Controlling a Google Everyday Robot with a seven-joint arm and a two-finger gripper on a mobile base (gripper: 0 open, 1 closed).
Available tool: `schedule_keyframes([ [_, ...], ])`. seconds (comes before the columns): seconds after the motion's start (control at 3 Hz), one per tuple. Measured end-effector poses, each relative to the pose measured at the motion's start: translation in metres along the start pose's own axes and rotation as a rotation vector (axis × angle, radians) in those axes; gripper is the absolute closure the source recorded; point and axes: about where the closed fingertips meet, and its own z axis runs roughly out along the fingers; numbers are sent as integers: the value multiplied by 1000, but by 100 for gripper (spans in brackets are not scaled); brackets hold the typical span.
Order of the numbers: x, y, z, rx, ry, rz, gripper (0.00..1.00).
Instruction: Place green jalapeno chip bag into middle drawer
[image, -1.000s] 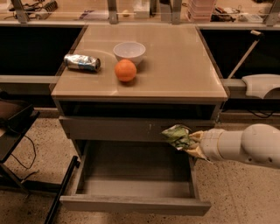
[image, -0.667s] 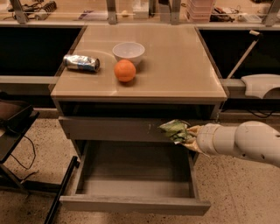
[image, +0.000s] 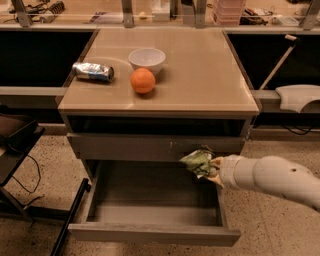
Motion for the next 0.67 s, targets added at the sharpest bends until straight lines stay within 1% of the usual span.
schedule_keyframes([
  [0.33,46,21,54,0,85,-60,100],
  [0.67,75,9,122,14,89,-45,100],
])
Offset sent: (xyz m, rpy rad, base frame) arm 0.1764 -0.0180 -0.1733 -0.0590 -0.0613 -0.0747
